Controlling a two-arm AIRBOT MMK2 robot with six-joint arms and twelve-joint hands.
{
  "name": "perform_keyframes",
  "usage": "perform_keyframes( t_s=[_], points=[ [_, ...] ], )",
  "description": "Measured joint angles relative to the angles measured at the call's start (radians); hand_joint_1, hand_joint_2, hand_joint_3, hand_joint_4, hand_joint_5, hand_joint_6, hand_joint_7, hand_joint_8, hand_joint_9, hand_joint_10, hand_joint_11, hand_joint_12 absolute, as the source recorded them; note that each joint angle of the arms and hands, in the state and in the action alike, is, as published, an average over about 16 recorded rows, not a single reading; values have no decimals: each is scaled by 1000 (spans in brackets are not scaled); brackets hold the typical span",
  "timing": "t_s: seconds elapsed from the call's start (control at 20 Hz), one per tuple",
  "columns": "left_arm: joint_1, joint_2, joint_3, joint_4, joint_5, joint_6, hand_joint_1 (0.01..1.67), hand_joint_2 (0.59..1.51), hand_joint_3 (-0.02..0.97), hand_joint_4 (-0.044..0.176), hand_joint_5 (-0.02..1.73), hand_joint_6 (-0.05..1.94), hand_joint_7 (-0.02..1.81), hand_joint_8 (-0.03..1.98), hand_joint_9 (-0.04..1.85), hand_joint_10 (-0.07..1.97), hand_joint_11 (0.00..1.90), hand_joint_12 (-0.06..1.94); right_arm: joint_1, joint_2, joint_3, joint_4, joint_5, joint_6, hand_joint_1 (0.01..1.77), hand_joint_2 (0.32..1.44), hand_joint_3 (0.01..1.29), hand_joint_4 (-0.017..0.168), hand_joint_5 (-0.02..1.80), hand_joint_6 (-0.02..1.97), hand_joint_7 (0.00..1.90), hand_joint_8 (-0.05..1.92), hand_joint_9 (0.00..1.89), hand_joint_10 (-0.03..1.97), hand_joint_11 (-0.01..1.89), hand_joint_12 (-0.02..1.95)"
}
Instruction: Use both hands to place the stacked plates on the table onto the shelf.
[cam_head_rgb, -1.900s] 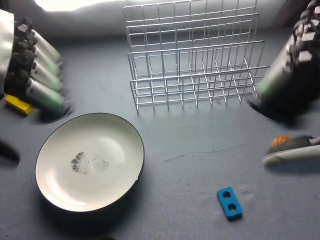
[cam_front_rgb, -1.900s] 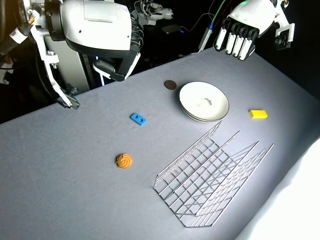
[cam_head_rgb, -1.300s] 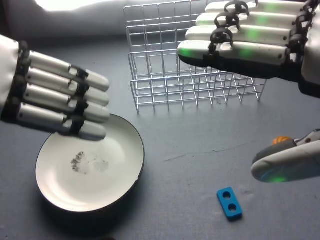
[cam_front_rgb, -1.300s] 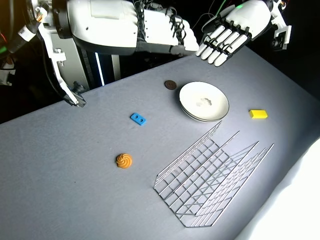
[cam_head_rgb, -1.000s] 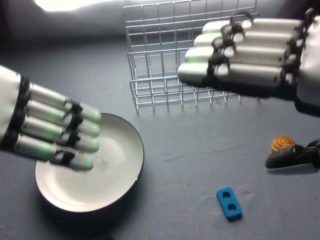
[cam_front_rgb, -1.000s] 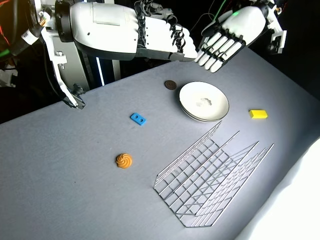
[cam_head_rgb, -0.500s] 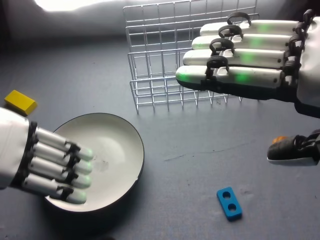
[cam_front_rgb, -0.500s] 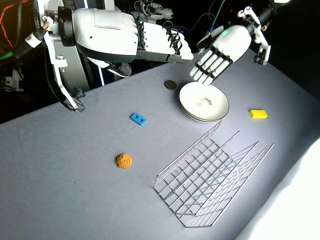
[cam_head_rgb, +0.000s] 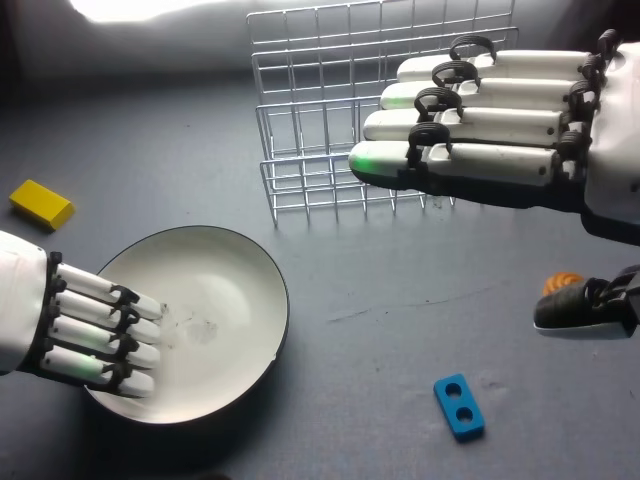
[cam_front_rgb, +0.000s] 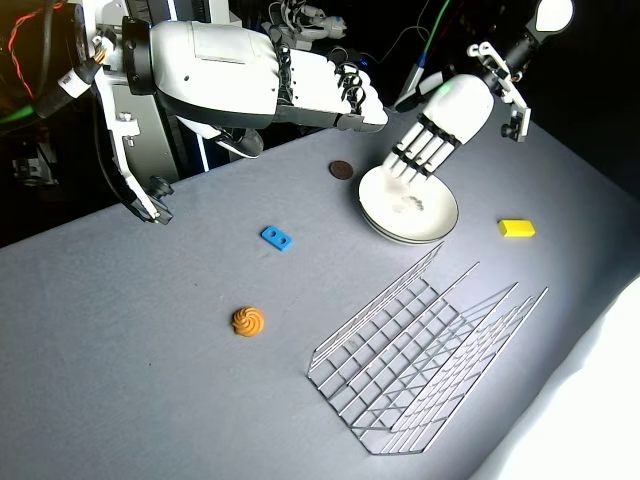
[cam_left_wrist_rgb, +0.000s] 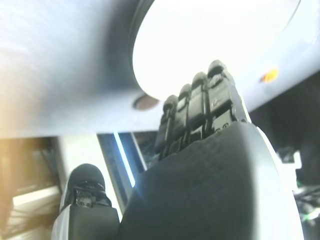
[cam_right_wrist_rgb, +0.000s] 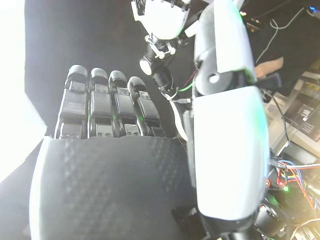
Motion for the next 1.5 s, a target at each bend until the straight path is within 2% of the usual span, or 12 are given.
perform_keyframes(
  t_s=[0.35,0.8,1.15,1.5],
  points=[
    [36,-28,50,-16,27,4,19,1097,14,-1,52,-3,39,-11,20,6,21,-5,-5,-1,0,0,-3,-17,1182,949,30,-2,22,18,22,12,20,9,21,-10],
    [57,-51,88,-25,45,2,20,1098,14,4,52,-3,34,-9,20,4,23,-4,-11,-11,0,2,-28,-89,1220,958,30,-2,18,18,22,13,21,8,21,-10],
    [68,-64,108,-38,52,0,20,1096,14,2,55,-9,28,-8,25,-1,26,7,-18,-58,0,47,-104,-259,1133,975,30,-2,14,18,22,13,21,9,21,-10],
    [73,-83,108,-53,57,-2,19,1099,13,0,55,-14,18,-10,27,-5,32,13,-23,-168,15,175,-211,-506,1116,981,30,-2,12,18,22,12,21,8,20,-9]
  ],
)
